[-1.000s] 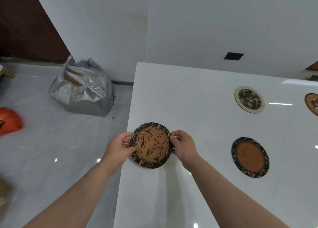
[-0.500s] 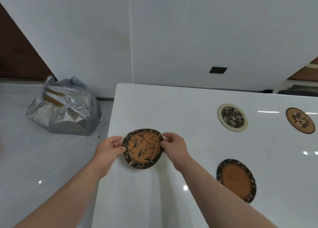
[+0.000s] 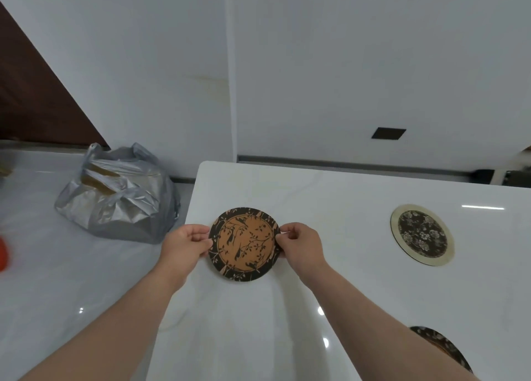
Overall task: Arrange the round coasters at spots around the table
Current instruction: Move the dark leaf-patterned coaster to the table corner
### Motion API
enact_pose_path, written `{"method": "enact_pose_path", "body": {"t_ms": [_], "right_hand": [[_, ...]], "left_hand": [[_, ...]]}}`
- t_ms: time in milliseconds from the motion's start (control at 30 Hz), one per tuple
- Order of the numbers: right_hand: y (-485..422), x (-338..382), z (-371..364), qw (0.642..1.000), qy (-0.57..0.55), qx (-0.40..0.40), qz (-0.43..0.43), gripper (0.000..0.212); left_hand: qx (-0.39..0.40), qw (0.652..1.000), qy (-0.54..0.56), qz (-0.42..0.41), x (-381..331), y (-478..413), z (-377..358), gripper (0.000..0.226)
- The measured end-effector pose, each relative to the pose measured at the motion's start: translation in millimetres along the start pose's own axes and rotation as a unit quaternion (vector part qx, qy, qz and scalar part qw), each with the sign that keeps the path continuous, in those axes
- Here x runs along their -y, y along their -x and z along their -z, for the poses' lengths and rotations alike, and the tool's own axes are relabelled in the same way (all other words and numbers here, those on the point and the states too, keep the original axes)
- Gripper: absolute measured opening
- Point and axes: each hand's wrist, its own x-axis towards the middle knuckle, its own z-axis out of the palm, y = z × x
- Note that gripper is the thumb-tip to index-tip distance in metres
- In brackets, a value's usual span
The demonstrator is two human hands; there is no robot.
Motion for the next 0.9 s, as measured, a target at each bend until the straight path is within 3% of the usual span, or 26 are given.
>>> {"method": "enact_pose_path", "body": {"t_ms": [367,900], "right_hand": [[-55,13,-30,0.997,0.057,-0.032,0.036,0.014],[-82,8,-24,0.986,0.131,-0.089,0.047,0.012]], "left_hand": [[0.001,0.999,-0.041,-0.017,-11,-66,3,0.023],[-0.014,0.969,-0.216,-0.118,-28,-89,-23,0.020]]}}
